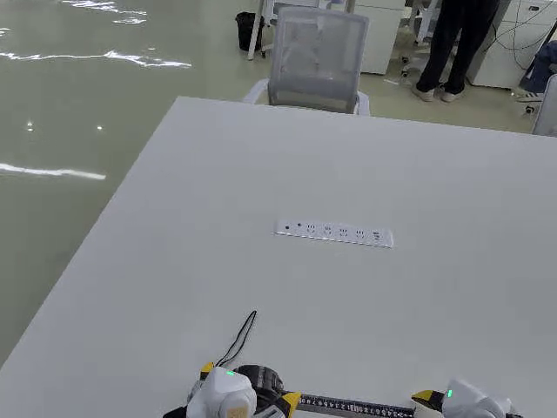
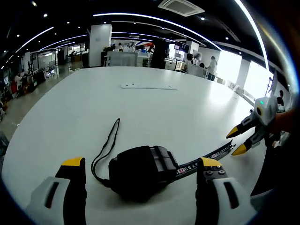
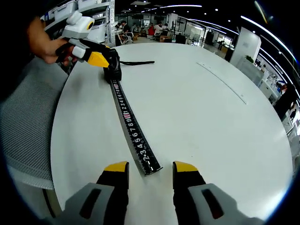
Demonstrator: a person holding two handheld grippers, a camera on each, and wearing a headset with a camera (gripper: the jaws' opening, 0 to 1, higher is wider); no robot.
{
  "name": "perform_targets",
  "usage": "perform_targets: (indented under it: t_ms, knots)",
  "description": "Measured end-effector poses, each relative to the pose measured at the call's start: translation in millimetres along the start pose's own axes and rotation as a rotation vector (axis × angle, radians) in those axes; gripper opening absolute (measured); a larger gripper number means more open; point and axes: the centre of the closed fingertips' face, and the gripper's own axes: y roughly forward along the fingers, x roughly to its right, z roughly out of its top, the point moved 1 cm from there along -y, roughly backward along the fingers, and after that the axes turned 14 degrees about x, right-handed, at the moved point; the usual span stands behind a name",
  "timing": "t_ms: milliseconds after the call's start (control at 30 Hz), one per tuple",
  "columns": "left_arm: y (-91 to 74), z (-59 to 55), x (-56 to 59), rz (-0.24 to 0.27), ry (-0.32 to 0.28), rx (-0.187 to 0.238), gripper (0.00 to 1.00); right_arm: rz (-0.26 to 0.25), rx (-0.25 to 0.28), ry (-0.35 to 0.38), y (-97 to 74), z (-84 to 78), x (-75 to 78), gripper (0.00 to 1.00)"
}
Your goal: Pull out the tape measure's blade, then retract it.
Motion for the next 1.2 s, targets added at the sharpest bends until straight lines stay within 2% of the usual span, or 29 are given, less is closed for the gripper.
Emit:
perform_targets:
  t_ms: [233, 367, 433, 467, 600, 733, 833, 933, 1100, 1200]
  knots:
    - [0.5, -2.9, 2.7, -0.005, -0.006, -0.005, 0.98, 0.024, -0.015, -0.006, 2.1, 1.8, 0.9, 0.31]
    - [1.4, -3.6, 4.4, -0.005, -0.001, -0.003, 0.97, 0.038, -0.029, -0.017, 2.5, -1.2, 0.6, 0.24]
    - [3.1, -5.8, 4.6, -0.002, -0.007, -0.008, 0.97, 0.049, -0.062, -0.027, 0.8, -4.3, -0.7, 0.18]
    - [3.9, -7.0, 4.7, -0.001, -0.012, -0.011, 0.97, 0.049, -0.049, -0.021, 2.4, -2.4, -1.5, 0.17]
    - [5.9, -9.2, 2.9, 0.013, -0.032, -0.017, 0.97, 0.064, -0.068, 0.019, -0.7, -3.2, -5.0, 0.16]
    - [7.1, -11.2, -1.4, 0.03, -0.043, -0.023, 0.94, 0.073, -0.065, -0.006, -0.3, -5.6, -5.0, 0.15]
    - [8.0, -16.0, -6.8, 0.053, -0.076, -0.039, 0.91, 0.087, -0.07, -0.017, 0.0, -6.6, -4.5, 0.15]
    - [7.6, -15.7, -7.0, 0.053, -0.08, -0.037, 0.85, 0.092, -0.075, -0.019, 0.3, -6.4, -5.0, 0.15]
    - [8.1, -16.7, -6.4, 0.058, -0.093, -0.048, 0.82, 0.095, -0.079, -0.024, -0.1, -6.1, -5.4, 0.14]
    - [8.9, -22.2, -4.2, 0.054, -0.08, -0.078, 0.79, 0.093, -0.08, -0.019, -0.1, -6.6, -5.2, 0.14]
